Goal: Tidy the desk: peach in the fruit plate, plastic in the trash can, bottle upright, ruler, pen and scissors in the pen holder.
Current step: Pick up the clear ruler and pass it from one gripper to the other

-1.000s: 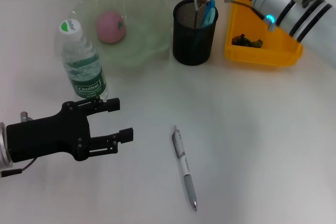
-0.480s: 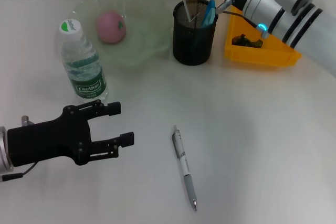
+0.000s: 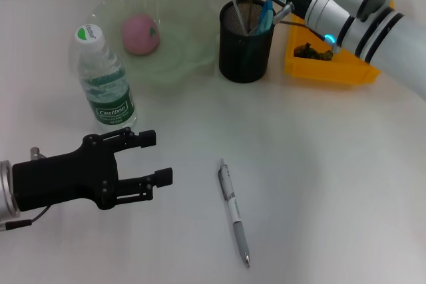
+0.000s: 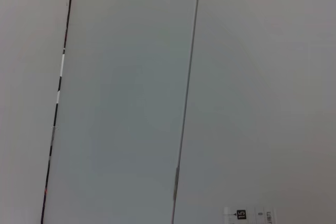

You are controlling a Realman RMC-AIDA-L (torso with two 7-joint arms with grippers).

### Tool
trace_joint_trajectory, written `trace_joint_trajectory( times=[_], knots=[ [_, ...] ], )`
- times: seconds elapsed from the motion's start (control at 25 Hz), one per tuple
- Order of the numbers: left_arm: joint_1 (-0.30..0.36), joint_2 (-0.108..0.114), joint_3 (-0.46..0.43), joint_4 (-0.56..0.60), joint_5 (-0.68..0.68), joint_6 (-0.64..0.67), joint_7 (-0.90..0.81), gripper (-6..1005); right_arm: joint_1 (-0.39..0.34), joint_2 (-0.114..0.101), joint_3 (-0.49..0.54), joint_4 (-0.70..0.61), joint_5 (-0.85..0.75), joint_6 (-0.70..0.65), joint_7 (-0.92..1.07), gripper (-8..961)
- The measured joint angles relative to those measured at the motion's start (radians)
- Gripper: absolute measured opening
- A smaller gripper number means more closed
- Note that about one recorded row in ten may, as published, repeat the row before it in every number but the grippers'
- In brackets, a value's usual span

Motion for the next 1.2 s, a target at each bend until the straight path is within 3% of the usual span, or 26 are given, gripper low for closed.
trace_joint_trajectory(
  times=[0.96, 1.12, 1.2],
  knots=[
    [-0.011, 0.0, -0.008, 0.0, -0.001, -0.001, 0.008, 800, -0.004, 0.0, -0.016, 0.002, 0.006, 0.011, 0.005, 408],
    [-0.011, 0.0, -0.008, 0.0, -0.001, 0.0, 0.008, 800, -0.019, 0.0, -0.01, -0.007, 0.007, -0.013, 0.016, 483],
    [-0.01, 0.0, -0.008, 0.0, -0.001, 0.001, 0.008, 800, -0.07, 0.0, -0.003, -0.053, 0.009, -0.089, 0.031, 504]
  ],
)
